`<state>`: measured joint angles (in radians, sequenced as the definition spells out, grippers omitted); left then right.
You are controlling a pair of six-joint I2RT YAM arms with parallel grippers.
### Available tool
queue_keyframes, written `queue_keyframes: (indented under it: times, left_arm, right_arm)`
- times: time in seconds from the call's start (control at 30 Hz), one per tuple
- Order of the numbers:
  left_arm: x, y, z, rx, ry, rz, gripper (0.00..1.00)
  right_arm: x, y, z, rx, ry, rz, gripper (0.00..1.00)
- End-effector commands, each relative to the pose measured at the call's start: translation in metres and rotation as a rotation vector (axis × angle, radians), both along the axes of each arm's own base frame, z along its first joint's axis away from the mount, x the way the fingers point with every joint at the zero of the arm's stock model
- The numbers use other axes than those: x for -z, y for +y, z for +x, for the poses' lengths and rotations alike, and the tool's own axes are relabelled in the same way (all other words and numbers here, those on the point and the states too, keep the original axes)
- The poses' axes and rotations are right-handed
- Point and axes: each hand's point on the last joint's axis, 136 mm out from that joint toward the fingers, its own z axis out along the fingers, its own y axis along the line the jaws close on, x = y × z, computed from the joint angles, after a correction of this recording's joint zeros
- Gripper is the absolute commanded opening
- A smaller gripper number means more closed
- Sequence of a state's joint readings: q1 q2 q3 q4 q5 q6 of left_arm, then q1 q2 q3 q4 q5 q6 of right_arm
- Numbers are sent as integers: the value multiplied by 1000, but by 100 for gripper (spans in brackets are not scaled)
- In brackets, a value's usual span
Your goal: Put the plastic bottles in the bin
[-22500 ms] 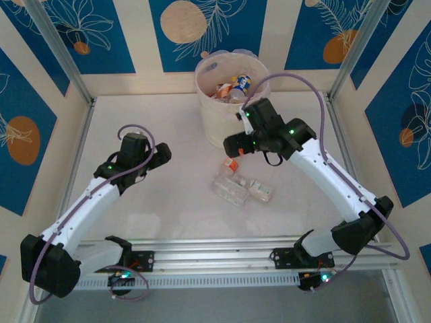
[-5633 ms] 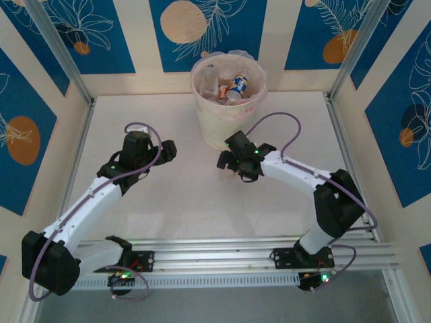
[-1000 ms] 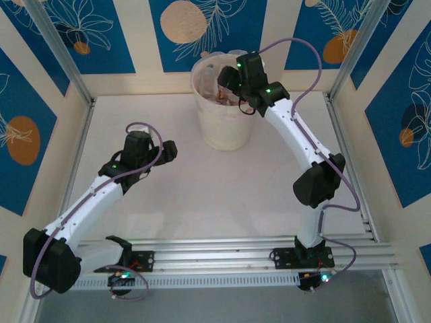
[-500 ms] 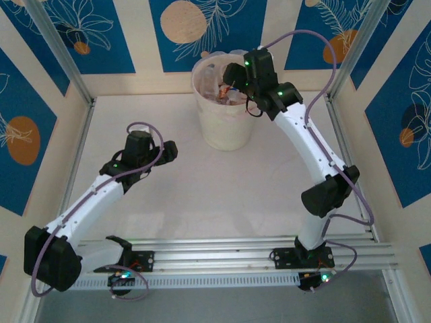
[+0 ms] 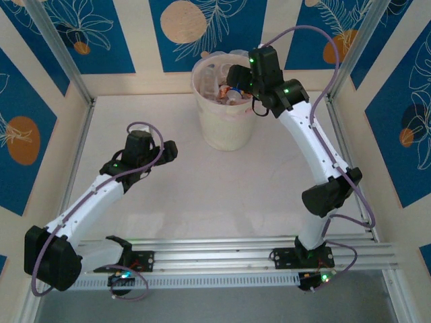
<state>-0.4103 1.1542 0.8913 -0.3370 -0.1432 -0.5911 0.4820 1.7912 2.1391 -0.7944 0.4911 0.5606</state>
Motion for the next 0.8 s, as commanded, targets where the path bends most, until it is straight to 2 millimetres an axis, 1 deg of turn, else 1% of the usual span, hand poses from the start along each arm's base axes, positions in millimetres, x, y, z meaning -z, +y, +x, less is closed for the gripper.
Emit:
queue_keyframes:
  times: [0.0, 0.13, 0.27, 0.33, 0.43, 0.53, 0.63, 0.77]
  left_arm:
    - [-15, 4, -1, -2, -30, 32, 100]
    - [-18, 10, -3, -26, -41, 47, 100]
    - [-22, 17, -6, -47, -55, 61, 100]
    - [-25, 21, -8, -61, -66, 69, 100]
    - [-29, 29, -13, -79, -90, 92, 100]
    - [-32, 42, -20, -112, -120, 124, 100]
    - [-31, 53, -28, -132, -151, 165, 99]
    - [-28, 69, -36, -165, -179, 235, 100]
  right_arm:
    - [-13, -7, -15, -45, -6, -46, 84]
    - [-11, -15, -30, -53, 5, -78, 85]
    - [1, -29, -49, -41, 23, -101, 88]
    - [8, -39, -63, -28, 28, -116, 91]
    - [26, -57, -84, -3, 44, -155, 99]
    - [52, -79, -105, 35, 70, -203, 99]
    - [83, -104, -122, 93, 109, -247, 99]
    - [123, -131, -138, 148, 155, -286, 99]
